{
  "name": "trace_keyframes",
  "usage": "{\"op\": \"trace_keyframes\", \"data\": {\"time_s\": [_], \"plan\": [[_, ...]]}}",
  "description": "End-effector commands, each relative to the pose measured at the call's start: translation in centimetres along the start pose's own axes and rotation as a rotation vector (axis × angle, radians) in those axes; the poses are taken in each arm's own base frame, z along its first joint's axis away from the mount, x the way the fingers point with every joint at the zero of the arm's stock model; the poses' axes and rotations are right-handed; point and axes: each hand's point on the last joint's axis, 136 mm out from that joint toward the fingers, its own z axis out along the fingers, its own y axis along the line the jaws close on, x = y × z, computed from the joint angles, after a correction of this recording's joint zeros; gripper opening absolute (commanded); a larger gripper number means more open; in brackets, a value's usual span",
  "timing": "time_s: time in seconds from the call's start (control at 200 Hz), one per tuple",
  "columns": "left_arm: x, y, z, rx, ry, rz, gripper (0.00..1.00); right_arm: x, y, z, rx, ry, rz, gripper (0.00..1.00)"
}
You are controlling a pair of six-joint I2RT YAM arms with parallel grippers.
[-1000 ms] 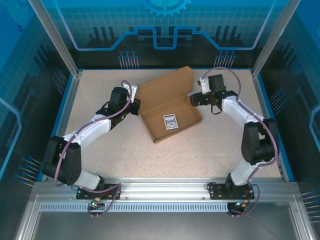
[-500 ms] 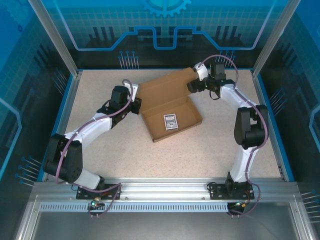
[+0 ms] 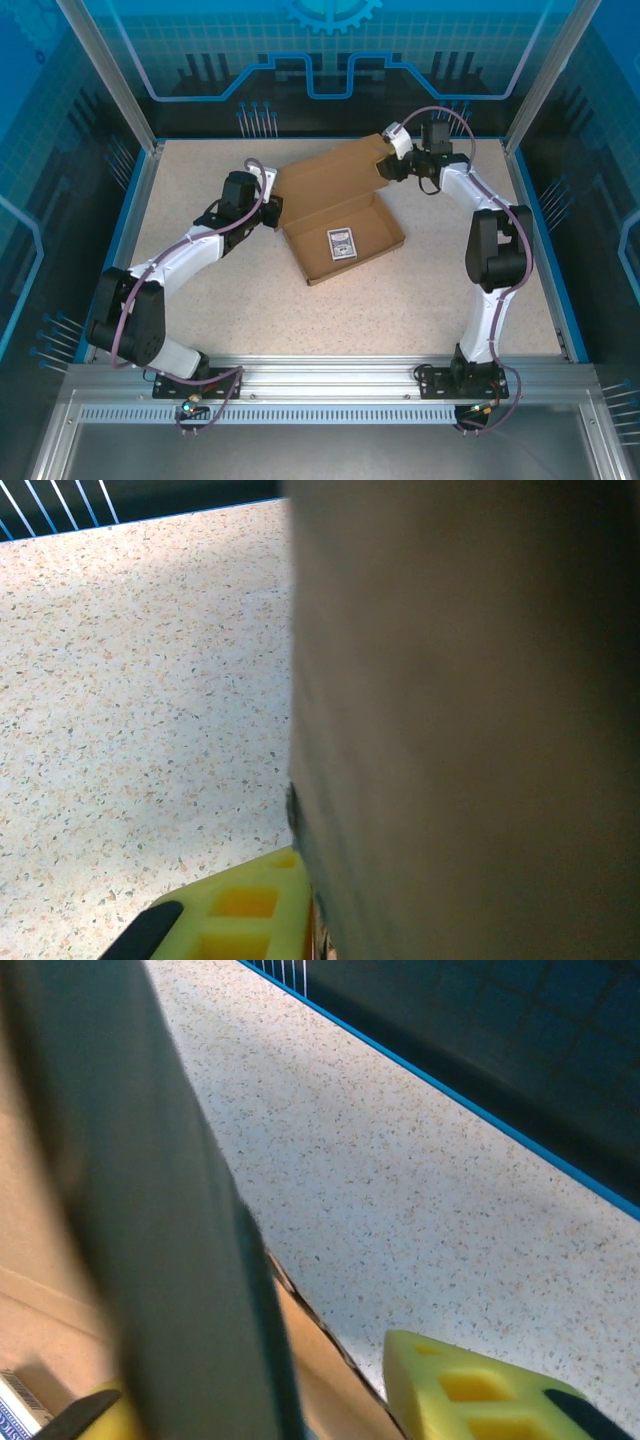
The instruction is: Fold the paper box
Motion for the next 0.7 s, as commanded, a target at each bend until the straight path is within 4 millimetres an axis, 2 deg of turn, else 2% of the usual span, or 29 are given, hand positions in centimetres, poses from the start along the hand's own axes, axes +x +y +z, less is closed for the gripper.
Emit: {"op": "trace_keyframes", "data": {"time_s": [0.0, 0.165, 0.265, 0.325, 0.6, 0.695], "plan": [[-1.5, -0.2, 0.1, 0.019, -0.031, 0.016, 0.13, -0.5, 0.8, -1.3, -0.030, -0.017, 0.002, 0.29], [-1.6, -0.2, 0.0, 0.019, -0.031, 0.009, 0.14, -0.5, 1.1, -1.3, -0.015, -0.016, 0.021, 0.19], [-1.7, -0.3, -0.1, 0.020, -0.033, -0.003, 0.19, -0.2, 0.9, -1.4, 0.026, -0.011, 0.053, 0.15], [-1.8, -0.3, -0.2, 0.020, -0.033, -0.011, 0.21, 0.0, 0.7, -1.5, 0.062, -0.001, 0.068, 0.09], [-0.6, 0.4, -0.1, -0.014, -0.013, -0.045, 0.32, 0.2, 1.4, -2.2, 0.113, -0.004, 0.076, 0.09], [-0.5, 0.6, 0.3, -0.014, -0.007, -0.060, 0.30, 0.2, 1.4, -2.3, 0.118, -0.003, 0.075, 0.09]]}}
